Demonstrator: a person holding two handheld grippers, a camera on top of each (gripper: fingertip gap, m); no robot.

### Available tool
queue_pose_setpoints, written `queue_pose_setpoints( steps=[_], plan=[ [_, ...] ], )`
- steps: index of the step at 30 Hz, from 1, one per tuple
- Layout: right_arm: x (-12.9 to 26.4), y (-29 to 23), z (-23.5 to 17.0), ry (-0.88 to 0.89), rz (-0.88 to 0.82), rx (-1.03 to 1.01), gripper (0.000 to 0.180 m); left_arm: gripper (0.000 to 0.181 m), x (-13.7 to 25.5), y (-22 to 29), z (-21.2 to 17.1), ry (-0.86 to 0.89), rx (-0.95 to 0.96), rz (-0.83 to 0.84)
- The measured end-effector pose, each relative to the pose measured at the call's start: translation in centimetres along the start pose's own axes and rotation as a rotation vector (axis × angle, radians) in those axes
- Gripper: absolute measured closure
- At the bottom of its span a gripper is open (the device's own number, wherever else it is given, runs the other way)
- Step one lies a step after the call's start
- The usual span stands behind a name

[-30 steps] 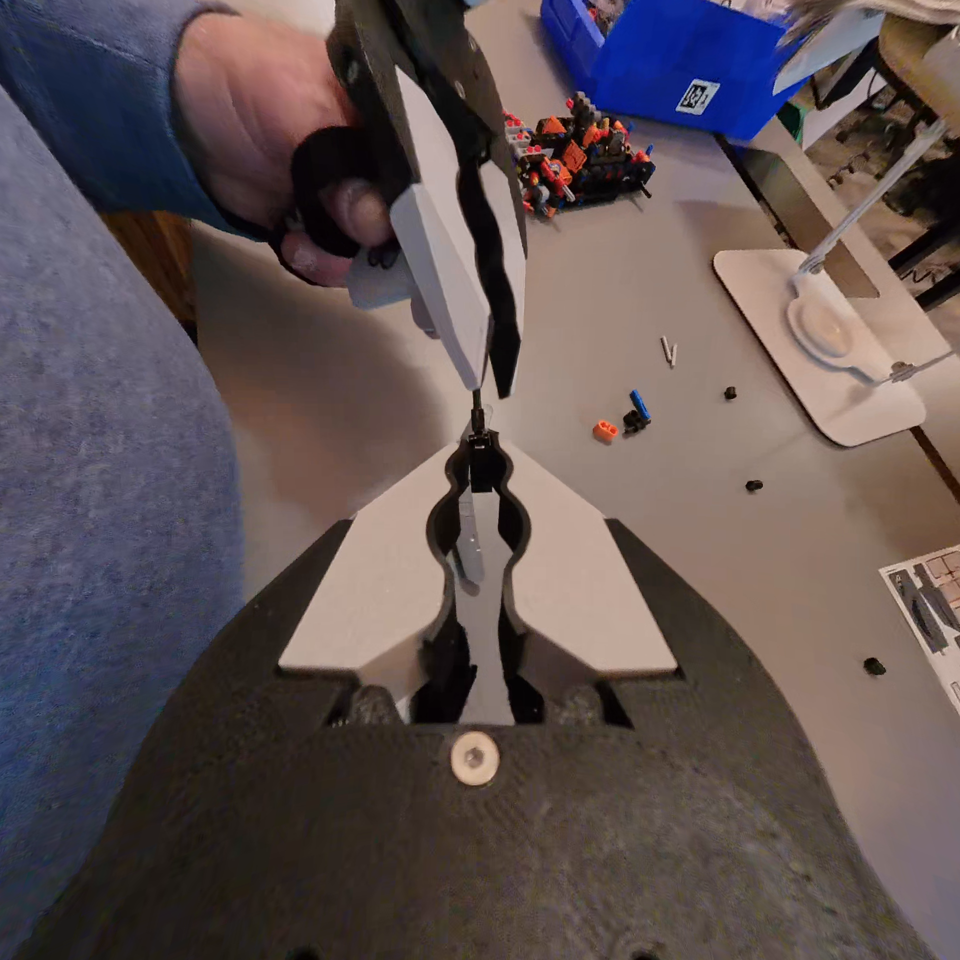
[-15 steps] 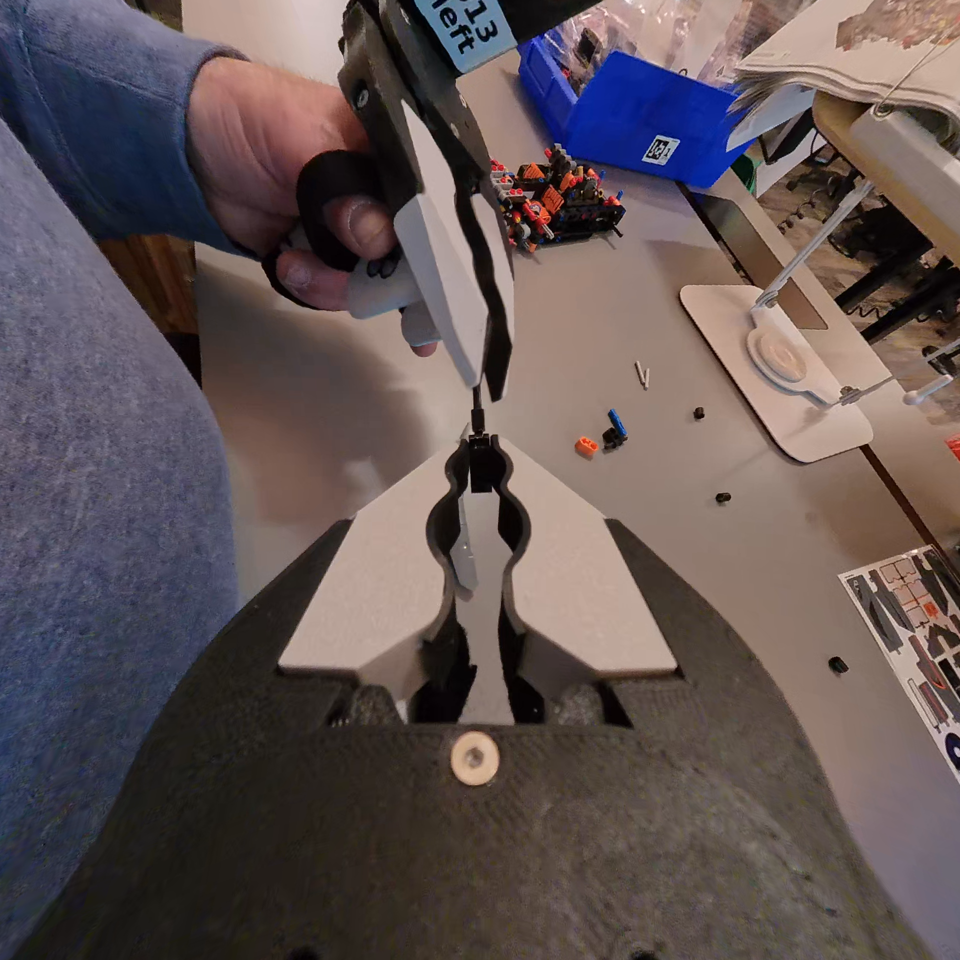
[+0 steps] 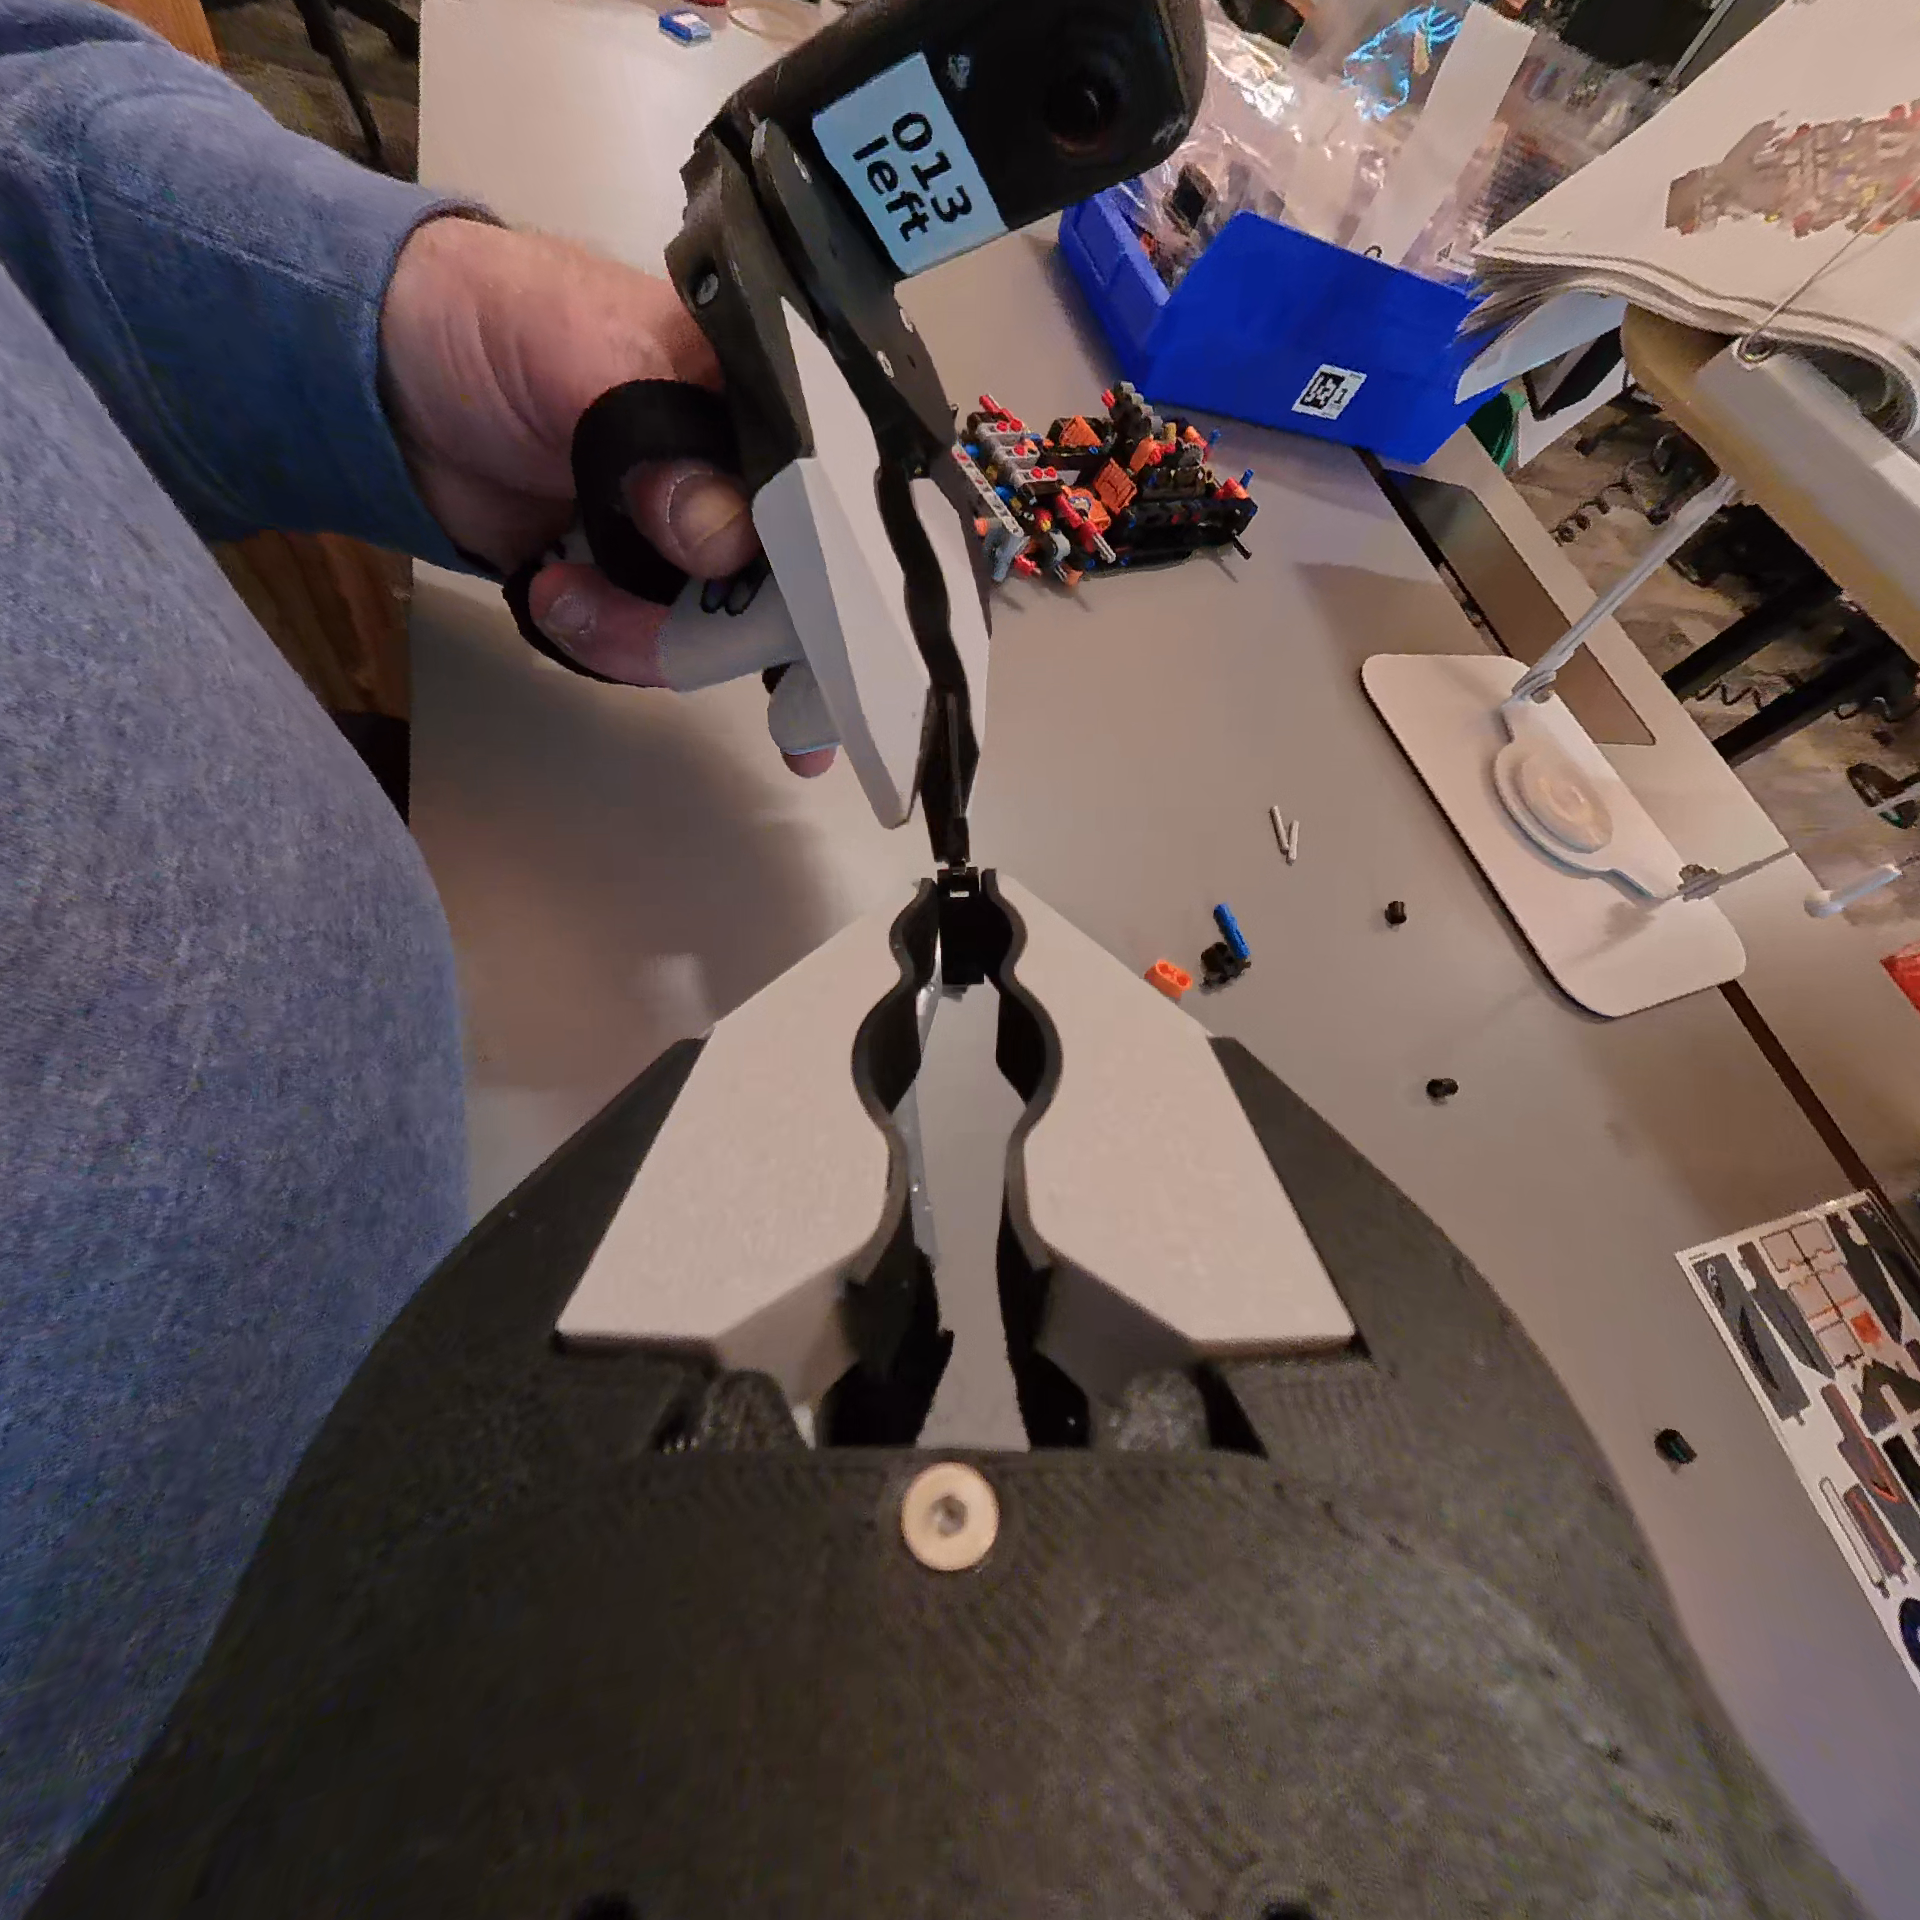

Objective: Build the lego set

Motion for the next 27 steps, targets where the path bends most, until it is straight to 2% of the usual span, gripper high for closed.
queue_pose_setpoints(
  steps=[1,6,27],
  plan=[
    [-0.1,0.2,0.1,0.003,0.001,-0.002,0.174,0.166,0.2,-0.1,0.0,-0.001,0.006,0.002],
    [-1.2,0.2,0.4,0.024,0.033,-0.003,0.174,0.181,0.9,-0.5,-0.2,0.007,0.010,0.017],
    [-0.7,2.2,-1.1,0.059,0.014,-0.081,0.174,0.181,-0.1,-2.0,1.0,0.052,0.067,-0.009]
  ],
)
Point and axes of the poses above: each gripper's, where its closed fingertips meet, x back along the fingers, z out of its top, y = z × x across the jaws, the point moved 1 cm from there along x, back along the fingers, and after that the axes turned 5 degrees about z, right-handed, at the moved point
